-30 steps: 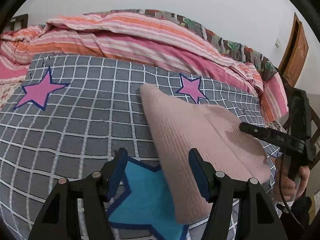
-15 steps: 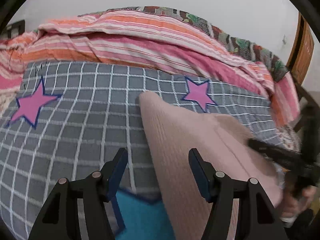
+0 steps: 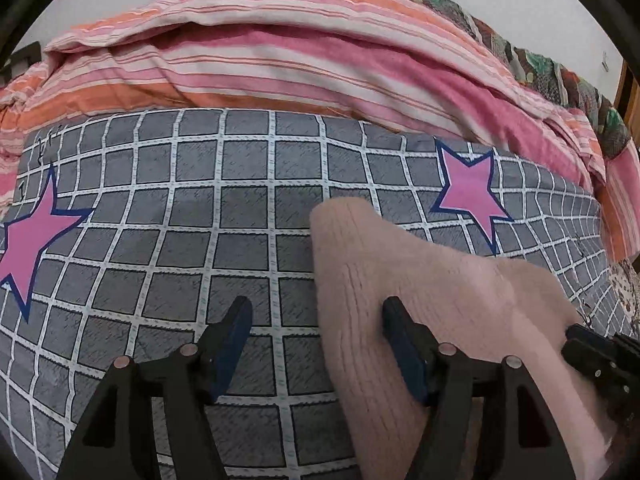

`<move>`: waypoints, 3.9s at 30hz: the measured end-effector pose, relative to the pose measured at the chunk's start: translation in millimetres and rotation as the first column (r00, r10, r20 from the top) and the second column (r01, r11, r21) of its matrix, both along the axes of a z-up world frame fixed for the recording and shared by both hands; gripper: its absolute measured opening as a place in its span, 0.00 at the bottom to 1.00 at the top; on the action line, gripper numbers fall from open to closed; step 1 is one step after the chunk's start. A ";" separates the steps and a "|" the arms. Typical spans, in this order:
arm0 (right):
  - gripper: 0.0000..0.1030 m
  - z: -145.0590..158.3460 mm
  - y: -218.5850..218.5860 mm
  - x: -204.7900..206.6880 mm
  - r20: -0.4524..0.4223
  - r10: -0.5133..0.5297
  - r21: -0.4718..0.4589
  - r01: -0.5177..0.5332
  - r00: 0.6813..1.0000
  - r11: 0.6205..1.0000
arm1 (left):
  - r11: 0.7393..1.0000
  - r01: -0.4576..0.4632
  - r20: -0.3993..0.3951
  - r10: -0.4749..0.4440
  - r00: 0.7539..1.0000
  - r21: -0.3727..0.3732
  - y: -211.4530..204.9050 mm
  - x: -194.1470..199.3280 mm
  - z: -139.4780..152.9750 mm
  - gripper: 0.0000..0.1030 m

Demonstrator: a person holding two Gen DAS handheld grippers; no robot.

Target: Fold small clothes

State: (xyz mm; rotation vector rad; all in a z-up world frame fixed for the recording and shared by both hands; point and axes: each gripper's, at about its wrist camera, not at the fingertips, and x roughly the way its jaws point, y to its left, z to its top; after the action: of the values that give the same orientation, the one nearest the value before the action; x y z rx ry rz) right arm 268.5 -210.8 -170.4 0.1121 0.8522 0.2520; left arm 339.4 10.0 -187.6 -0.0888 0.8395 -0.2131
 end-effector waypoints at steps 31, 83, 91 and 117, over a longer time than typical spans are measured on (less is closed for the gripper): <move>0.22 9.2 -30.4 -79.6 0.094 -0.132 0.055 0.127 0.987 0.990 | 0.996 0.067 0.088 -0.061 0.994 -0.057 -17.4 -130.3 17.7 0.63; 0.36 3.3 -9.3 -96.7 0.083 -0.105 0.013 0.104 0.991 0.994 | 0.997 0.069 0.105 -0.064 0.992 -0.041 -5.5 -166.3 24.0 0.70; 0.35 1.4 -4.0 -93.4 0.080 -0.085 -0.015 0.087 0.993 0.996 | 0.985 0.141 0.083 -0.134 0.988 -0.096 -12.5 -166.6 20.2 0.68; 0.44 8.4 -17.8 -82.8 0.088 -0.109 0.027 0.107 0.990 0.994 | 0.992 -0.032 0.064 0.040 0.997 -0.118 3.2 -116.3 22.1 0.81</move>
State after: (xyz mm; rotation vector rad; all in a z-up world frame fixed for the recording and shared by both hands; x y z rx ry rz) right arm 185.6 -228.5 -162.1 0.1659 0.7523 0.1632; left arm 223.1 13.2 -165.5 -0.2055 0.7585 -0.2300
